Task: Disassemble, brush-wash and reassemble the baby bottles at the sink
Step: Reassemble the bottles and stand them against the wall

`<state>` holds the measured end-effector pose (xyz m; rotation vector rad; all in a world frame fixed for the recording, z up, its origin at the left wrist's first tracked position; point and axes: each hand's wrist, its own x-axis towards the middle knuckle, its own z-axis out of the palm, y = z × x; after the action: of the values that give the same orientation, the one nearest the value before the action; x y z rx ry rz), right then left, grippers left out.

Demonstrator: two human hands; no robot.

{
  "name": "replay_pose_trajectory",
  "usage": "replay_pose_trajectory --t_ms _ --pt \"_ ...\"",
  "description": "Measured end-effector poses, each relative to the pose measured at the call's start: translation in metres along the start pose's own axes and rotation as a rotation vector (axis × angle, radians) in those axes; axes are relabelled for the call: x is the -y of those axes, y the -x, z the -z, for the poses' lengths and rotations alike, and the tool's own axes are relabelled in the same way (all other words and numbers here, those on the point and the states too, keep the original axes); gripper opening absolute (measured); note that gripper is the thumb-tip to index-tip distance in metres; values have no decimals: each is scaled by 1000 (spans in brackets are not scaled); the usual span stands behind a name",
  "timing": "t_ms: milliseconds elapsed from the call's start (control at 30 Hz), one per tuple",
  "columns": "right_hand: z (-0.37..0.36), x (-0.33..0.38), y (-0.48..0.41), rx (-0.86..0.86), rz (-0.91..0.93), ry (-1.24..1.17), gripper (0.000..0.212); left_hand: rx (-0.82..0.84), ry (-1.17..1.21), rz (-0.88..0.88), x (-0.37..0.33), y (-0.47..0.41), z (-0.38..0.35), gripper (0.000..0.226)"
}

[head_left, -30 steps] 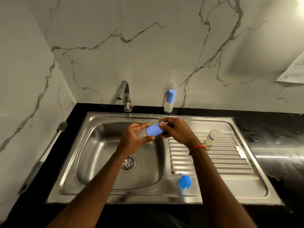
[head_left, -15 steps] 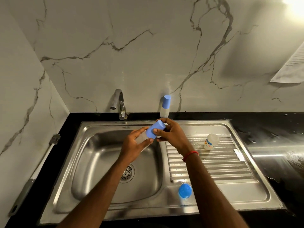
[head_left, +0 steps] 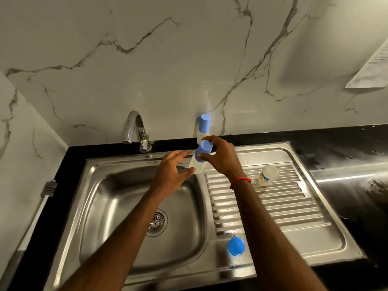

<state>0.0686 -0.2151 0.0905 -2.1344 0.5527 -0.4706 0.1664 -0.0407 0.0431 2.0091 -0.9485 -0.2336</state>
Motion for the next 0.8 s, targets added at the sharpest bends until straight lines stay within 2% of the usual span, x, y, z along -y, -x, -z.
replay_pose_trajectory --t_ms 233,367,467,800 --pt "9 -31 -38 -138 -109 43 59 28 -137 -102 1 -39 -13 64" --pt "12 -45 -63 -205 -135 88 56 67 -342 -159 4 -63 -20 70" --pt "12 -53 -81 -255 -137 122 56 67 -391 -181 7 -80 -25 72" --pt "1 -69 -129 -219 -134 191 56 81 -418 -171 16 -114 -31 77"
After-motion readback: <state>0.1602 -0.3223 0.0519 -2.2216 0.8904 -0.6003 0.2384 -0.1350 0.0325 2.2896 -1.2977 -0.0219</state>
